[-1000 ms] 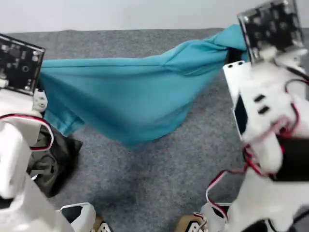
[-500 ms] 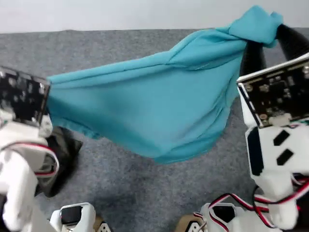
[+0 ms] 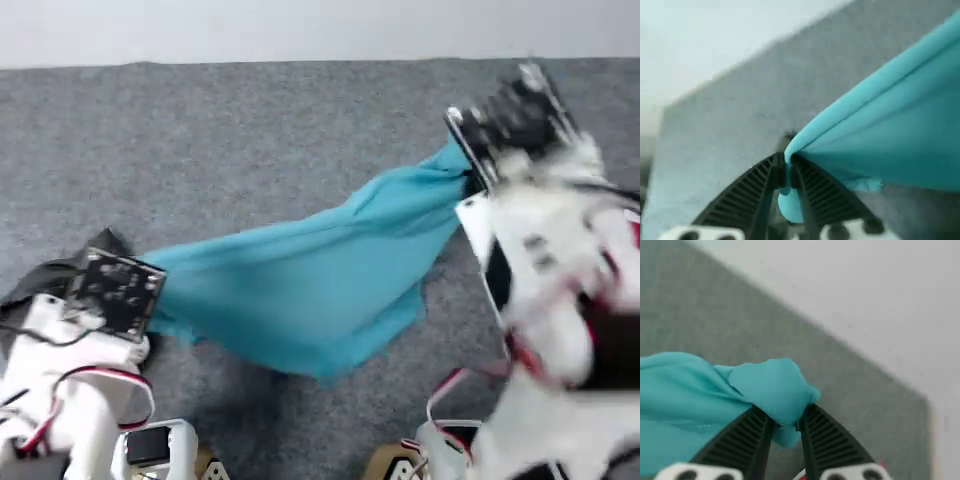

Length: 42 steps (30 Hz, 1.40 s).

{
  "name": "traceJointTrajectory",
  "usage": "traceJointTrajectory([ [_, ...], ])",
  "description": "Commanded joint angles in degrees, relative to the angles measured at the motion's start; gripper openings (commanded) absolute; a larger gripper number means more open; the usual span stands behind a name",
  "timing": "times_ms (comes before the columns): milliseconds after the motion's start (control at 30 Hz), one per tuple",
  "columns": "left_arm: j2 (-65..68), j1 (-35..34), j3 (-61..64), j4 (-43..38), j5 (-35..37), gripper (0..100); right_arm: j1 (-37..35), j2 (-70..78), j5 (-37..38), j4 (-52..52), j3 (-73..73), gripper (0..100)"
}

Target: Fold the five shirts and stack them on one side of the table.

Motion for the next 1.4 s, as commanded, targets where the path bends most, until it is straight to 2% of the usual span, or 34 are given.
traceJointTrajectory([
  [0,-4.0,-0.3,11.9,1.1,-2.5,1,-1.7,0.4,-0.1,0.8,11.1,1.0],
  [100,-7.4,-0.4,19.5,0.2,-7.0,1,-3.4,-0.1,-0.1,-3.2,20.6,1.0],
  [200,-9.0,-0.3,21.5,-0.5,-11.5,5,-5.1,-0.2,-0.1,-6.6,25.3,1.0],
  [333,-9.0,-0.6,21.8,-0.6,-11.9,14,-5.6,0.1,-0.1,-10.4,27.1,1.0],
  [467,-8.3,-0.7,21.7,-0.6,-11.9,17,-5.3,0.4,-0.1,-12.0,27.2,1.0],
  [600,-0.2,-1.9,18.5,1.0,-11.0,17,-5.2,0.5,-2.7,-13.0,27.5,1.0],
  [767,17.8,-2.3,11.6,1.1,-10.9,17,-5.3,0.5,-5.3,-16.8,32.7,1.0],
  [900,29.8,3.4,7.4,1.1,-11.0,17,-5.3,0.5,-8.1,-19.0,36.0,1.0],
  [1100,38.3,14.6,7.6,1.2,-11.6,17,-5.2,0.2,-8.4,-18.9,36.1,1.0],
  [1367,52.7,19.3,12.4,0.9,-11.1,17,-5.2,0.3,-8.4,-19.0,36.2,1.0],
])
